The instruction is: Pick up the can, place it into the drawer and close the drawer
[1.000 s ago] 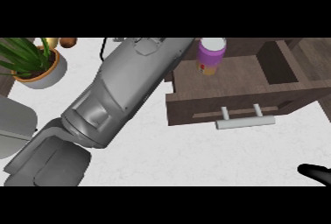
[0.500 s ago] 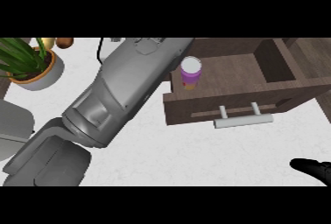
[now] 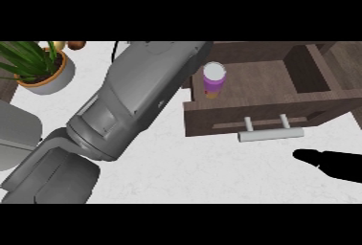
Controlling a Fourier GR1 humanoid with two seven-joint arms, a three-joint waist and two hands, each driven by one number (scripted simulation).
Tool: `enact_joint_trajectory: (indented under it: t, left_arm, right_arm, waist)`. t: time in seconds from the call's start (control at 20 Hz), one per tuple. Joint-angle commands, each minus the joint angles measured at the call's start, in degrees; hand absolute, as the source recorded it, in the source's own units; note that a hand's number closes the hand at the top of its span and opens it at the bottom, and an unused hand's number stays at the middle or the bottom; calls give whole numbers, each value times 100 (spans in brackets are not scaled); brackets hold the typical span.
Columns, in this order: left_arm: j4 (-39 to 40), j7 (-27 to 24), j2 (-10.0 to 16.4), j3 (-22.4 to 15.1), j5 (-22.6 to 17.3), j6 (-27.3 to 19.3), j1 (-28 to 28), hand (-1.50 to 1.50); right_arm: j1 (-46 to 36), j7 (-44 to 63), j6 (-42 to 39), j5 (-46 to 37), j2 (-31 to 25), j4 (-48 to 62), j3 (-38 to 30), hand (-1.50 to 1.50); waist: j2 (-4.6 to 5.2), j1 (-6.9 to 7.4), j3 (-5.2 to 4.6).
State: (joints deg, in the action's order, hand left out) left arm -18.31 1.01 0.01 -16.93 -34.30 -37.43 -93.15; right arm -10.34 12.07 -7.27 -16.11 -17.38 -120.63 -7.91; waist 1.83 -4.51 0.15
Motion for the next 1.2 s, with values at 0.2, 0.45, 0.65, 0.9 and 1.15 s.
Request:
enact_joint_trajectory:
  t: [0.2,0.45,0.65,0.9,1.15]
  left_arm:
    - [65,-367,-1,-29,-120,61,127,-150]
    - [211,-402,-1,-106,-38,99,134,-150]
    - [279,111,71,66,-8,219,-334,-150]
    - [143,-66,154,174,26,383,39,-150]
    - [-54,135,530,74,234,358,3,-150]
  right_arm:
    - [-739,-490,320,-1626,-196,1287,811,-150]
    - [-1182,-814,672,-2410,-97,2373,1238,-150]
    - [-1278,-1171,1254,-3146,53,3450,1513,-150]
    - [-1994,-1322,1750,-3616,262,4631,1529,-150]
    - [-2605,-1373,2482,-4027,715,5938,1521,-150]
  waist:
    - [-32,208,-3]
    - [-41,266,-3]
    - [-69,431,-3]
    - [-105,497,-8]
    - [-132,628,-9]
